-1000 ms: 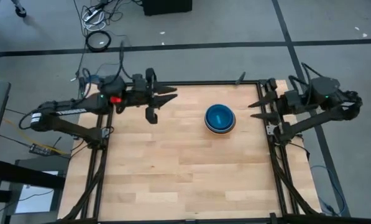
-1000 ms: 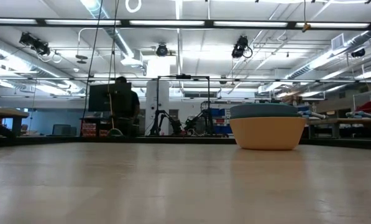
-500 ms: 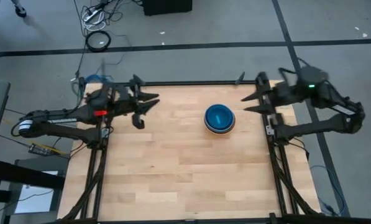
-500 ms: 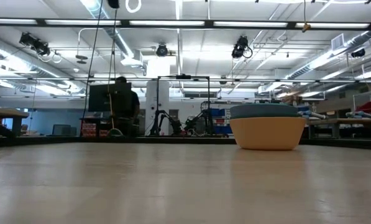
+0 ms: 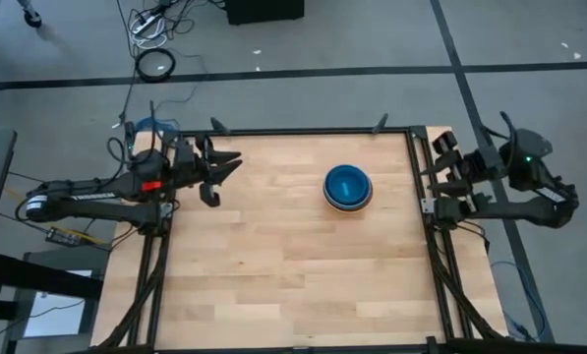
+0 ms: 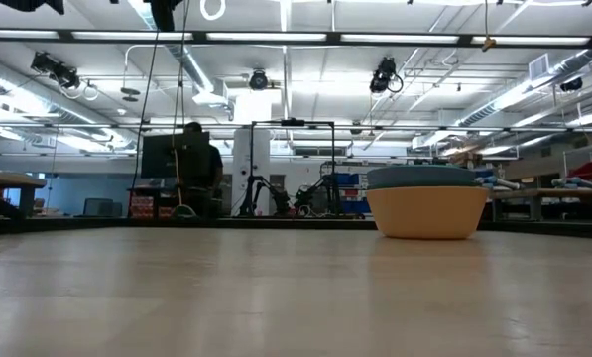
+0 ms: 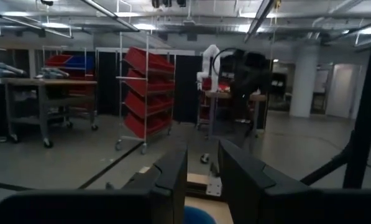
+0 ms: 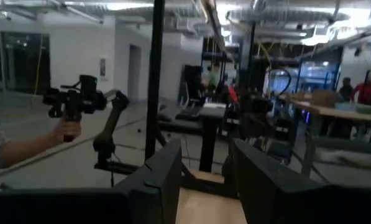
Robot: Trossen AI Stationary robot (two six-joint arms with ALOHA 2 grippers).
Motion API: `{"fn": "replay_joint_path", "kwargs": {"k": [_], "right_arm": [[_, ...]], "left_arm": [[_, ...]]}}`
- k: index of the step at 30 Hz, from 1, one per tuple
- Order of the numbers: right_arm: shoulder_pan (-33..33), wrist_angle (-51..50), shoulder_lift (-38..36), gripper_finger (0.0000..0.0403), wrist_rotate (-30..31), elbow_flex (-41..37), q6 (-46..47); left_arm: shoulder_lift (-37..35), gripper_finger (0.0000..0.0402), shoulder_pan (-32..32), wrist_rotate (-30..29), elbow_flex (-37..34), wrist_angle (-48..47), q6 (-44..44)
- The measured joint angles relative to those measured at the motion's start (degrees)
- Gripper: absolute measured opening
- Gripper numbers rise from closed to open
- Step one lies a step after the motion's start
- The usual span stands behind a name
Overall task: Nest bowls inside each other
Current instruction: Return to Home Position
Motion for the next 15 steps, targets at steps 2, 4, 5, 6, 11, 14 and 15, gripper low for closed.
{"fn": "replay_joint_path", "kwargs": {"k": [2,4,5,6,11,14,15], "right_arm": [[0.0,1.2,-2.8,0.0128,0.1,-2.8,0.5],[0.0,3.1,-5.5,0.0128,0.1,-5.3,0.8],[0.0,3.5,-6.7,0.0128,0.5,-6.4,0.9],[0.0,3.8,-7.9,0.0128,0.8,-7.4,0.9],[0.0,7.2,-11.8,0.0128,2.5,-14.4,2.9],[0.0,10.7,-12.6,0.0128,2.6,-19.5,4.1],[0.0,11.7,-12.8,0.0128,2.6,-21.4,4.4]], "left_arm": [[-0.1,0.0099,-0.7,0.0,-1.2,1.3,-0.1],[-0.1,0.0099,-1.2,0.1,-2.6,2.6,-0.1],[-0.1,0.0099,-1.3,0.1,-3.5,3.3,-0.1],[-0.1,0.0099,-1.4,0.0,-4.4,4.3,-0.1],[-0.1,0.0099,-1.5,-0.3,-12.2,13.7,-1.9],[-0.1,0.0099,-1.5,-0.3,-17.9,21.7,-3.0],[-0.1,0.0099,-1.5,-0.3,-19.6,24.0,-3.2]]}}
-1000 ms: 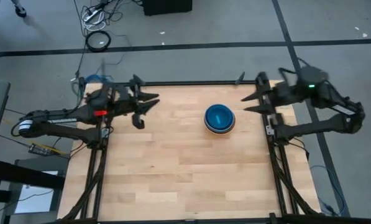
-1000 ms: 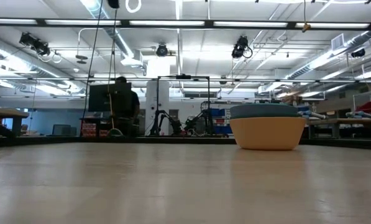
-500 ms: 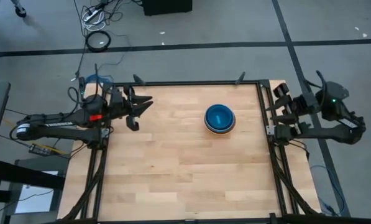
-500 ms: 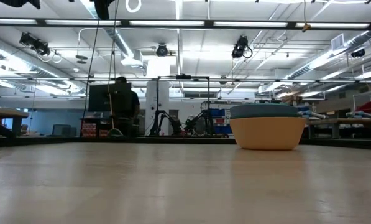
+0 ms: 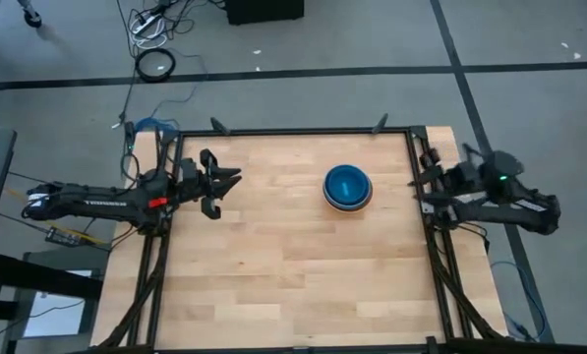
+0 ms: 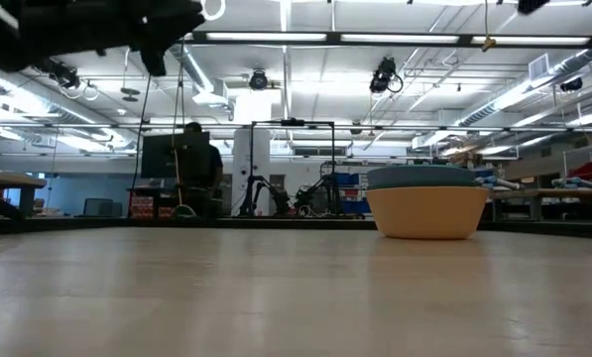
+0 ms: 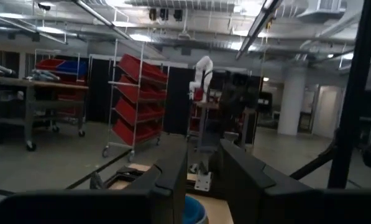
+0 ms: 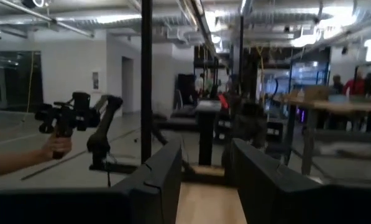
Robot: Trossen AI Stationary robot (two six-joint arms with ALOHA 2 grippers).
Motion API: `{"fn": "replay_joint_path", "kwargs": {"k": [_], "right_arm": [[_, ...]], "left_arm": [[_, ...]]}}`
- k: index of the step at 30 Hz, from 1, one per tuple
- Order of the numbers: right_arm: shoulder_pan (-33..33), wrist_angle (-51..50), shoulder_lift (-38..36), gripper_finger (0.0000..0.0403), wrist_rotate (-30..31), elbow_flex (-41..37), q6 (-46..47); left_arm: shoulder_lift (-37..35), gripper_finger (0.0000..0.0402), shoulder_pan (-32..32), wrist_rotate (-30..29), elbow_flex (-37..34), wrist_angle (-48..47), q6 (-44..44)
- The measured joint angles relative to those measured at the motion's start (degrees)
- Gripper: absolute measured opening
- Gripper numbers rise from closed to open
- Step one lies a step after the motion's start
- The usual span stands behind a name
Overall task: Nest bowls inside each other
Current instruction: Return to Home Position
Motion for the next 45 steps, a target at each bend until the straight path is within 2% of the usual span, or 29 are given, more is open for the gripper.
{"fn": "replay_joint_path", "kwargs": {"k": [5,10,22,26,29,32,37,45], "right_arm": [[0.0,7.1,-0.4,0.0128,1.1,-8.4,2.5],[0.0,13.4,-0.4,0.0128,1.1,-14.4,5.6],[0.0,14.0,-0.4,0.0128,2.5,-19.9,6.1],[-0.4,13.0,-0.7,0.0128,2.1,-17.1,7.2],[-1.5,4.7,-3.6,0.0128,1.8,-12.1,4.8],[-2.7,-2.3,-8.3,0.0128,1.7,-7.7,3.3],[-3.1,-6.5,-7.9,0.0128,0.5,-1.8,0.8],[-3.1,-12.7,-8.3,0.0128,1.5,-1.9,-0.5]], "left_arm": [[0.0,0.0099,-0.3,-0.1,-6.3,7.4,-1.5],[0.0,0.0099,-0.3,-1.5,-8.4,7.7,-2.3],[0.0,0.0099,-0.3,-1.6,-12.8,8.8,-3.8],[0.0,0.0099,-0.3,-1.7,-12.6,16.6,-4.3],[-0.3,0.0099,-0.3,-1.7,-12.6,25.5,-3.8],[-1.8,0.0099,-0.3,-0.8,-12.5,29.1,-2.9],[-5.5,0.0099,-0.2,-1.7,-12.5,27.1,-2.2],[-12.9,0.0099,-0.2,-4.9,-12.5,18.9,-1.2]]}}
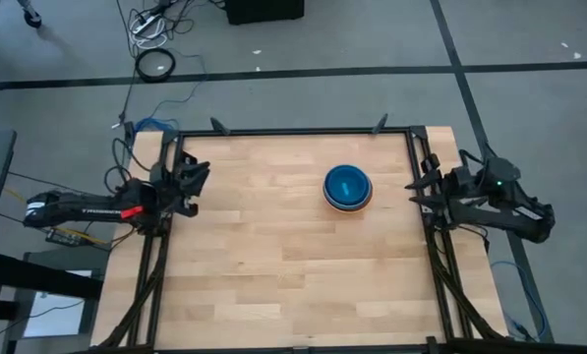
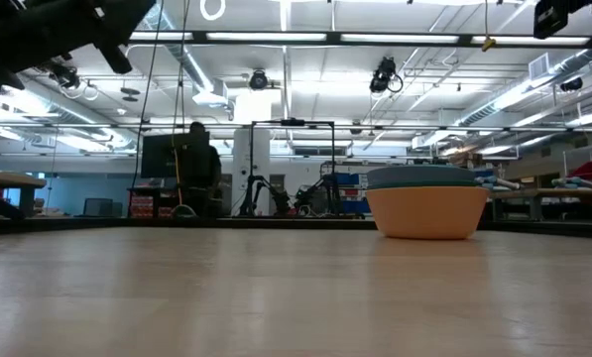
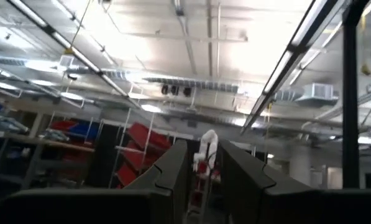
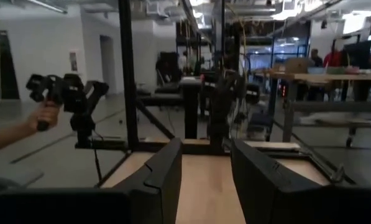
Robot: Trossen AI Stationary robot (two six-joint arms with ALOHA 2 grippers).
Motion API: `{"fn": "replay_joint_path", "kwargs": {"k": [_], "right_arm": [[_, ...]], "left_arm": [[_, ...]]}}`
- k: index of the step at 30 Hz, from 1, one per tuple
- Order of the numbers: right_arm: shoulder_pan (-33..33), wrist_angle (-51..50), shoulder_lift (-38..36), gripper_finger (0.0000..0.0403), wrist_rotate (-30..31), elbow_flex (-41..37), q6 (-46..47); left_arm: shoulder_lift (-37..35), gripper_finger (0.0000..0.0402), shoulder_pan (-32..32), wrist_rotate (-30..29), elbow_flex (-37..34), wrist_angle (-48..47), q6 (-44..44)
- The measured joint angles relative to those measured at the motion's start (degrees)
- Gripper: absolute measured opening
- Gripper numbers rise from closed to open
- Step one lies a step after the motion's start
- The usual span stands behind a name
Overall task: Nest bowls inside each other
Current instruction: Return to Home Position
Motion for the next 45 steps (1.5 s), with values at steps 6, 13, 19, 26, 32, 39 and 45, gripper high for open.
{"fn": "replay_joint_path", "kwargs": {"k": [6,13,19,26,32,39,45], "right_arm": [[0.0,0.8,0.0,0.0128,0.0,0.0,-0.6],[0.0,2.8,0.0,0.0128,-0.3,0.0,-0.5],[0.0,5.8,0.0,0.0128,-0.4,0.0,-0.1],[0.0,2.7,0.0,0.0128,-0.3,3.0,-0.6],[0.0,-3.4,0.0,0.0128,0.8,3.1,-1.7],[0.0,1.4,0.0,0.0128,1.0,-4.3,-0.5],[0.0,12.4,0.0,0.0128,-0.5,-12.6,1.9]], "left_arm": [[-7.4,0.0099,-0.1,1.3,0.0,-2.2,1.8],[-15.7,0.0099,-0.1,0.8,0.0,-10.4,1.8],[-21.2,0.0099,-0.1,0.6,0.0,-14.5,2.6],[-27.8,0.0099,-0.1,0.4,0.0,-21.1,3.4],[-29.5,0.0099,-0.1,0.3,0.0,-33.6,3.4],[-29.6,0.0099,-0.1,-1.3,0.0,-41.6,4.5],[-29.5,0.0099,-0.1,-2.6,0.0,-43.8,4.7]]}}
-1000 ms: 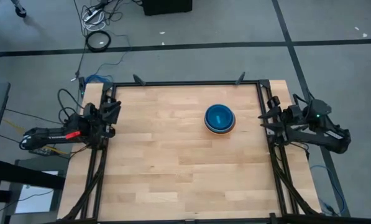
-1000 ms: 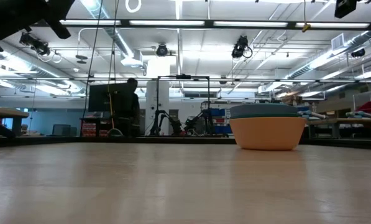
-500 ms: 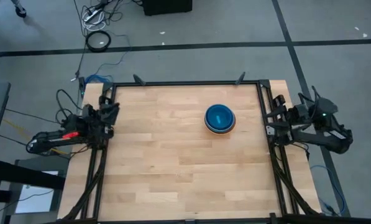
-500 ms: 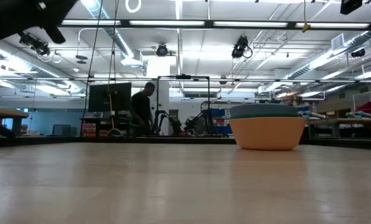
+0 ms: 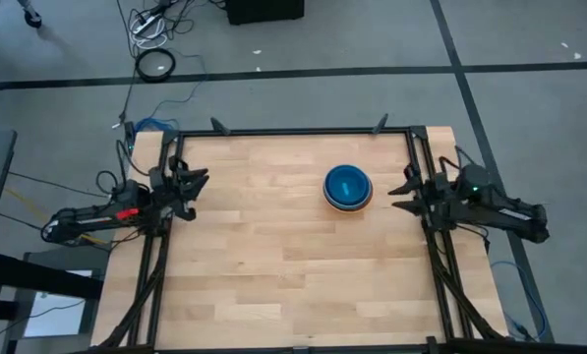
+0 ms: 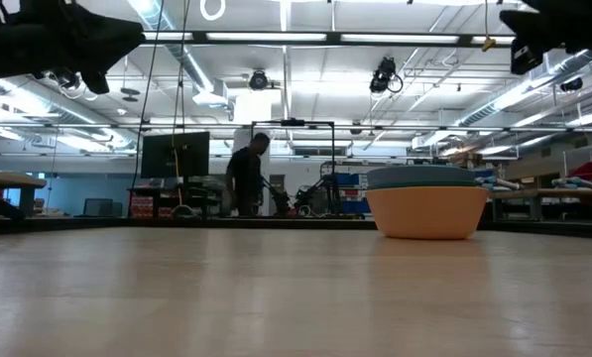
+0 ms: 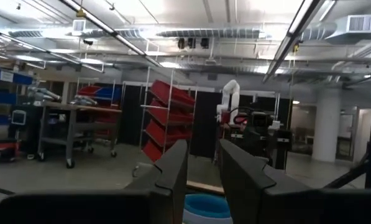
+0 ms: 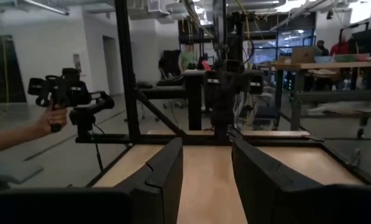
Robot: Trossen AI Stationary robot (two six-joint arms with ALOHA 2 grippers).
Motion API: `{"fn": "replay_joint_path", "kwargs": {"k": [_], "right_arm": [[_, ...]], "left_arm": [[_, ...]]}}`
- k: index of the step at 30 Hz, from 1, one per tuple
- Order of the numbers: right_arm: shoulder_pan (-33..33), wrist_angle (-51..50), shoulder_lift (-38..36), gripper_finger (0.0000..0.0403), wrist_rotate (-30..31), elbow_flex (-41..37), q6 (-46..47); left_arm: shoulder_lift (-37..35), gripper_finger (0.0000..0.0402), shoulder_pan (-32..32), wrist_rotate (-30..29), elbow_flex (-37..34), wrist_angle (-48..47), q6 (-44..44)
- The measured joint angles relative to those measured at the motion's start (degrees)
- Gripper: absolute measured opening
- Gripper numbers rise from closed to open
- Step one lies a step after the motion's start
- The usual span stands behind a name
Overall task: Nest bowls inside each other
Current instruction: Return to Home Position
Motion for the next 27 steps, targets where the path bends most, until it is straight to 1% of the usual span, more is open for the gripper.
{"fn": "replay_joint_path", "kwargs": {"k": [5,12,16,20,23,27], "right_arm": [[0.0,5.3,0.0,0.0128,-0.2,-5.3,1.0],[0.0,15.6,0.0,0.0128,-0.3,-14.0,1.0],[0.1,14.1,0.1,0.0128,0.0,-14.7,-0.3],[0.1,13.0,0.1,0.0128,0.1,-14.7,-2.3],[0.1,9.6,0.2,0.0128,0.1,-14.7,-3.3],[0.0,9.1,1.8,0.0128,3.6,-14.7,-5.0]], "left_arm": [[0.0,0.0099,0.0,0.0,0.0,-3.2,-0.1],[0.0,0.0099,0.0,-0.7,0.0,-5.8,1.1],[0.0,0.0099,0.0,-0.7,0.0,-7.5,1.4],[0.0,0.0099,0.0,-0.9,0.0,-12.4,1.4],[0.0,0.0099,0.0,-0.9,0.0,-15.6,1.2],[0.0,0.0099,0.0,-3.1,0.0,-19.1,1.4]]}}
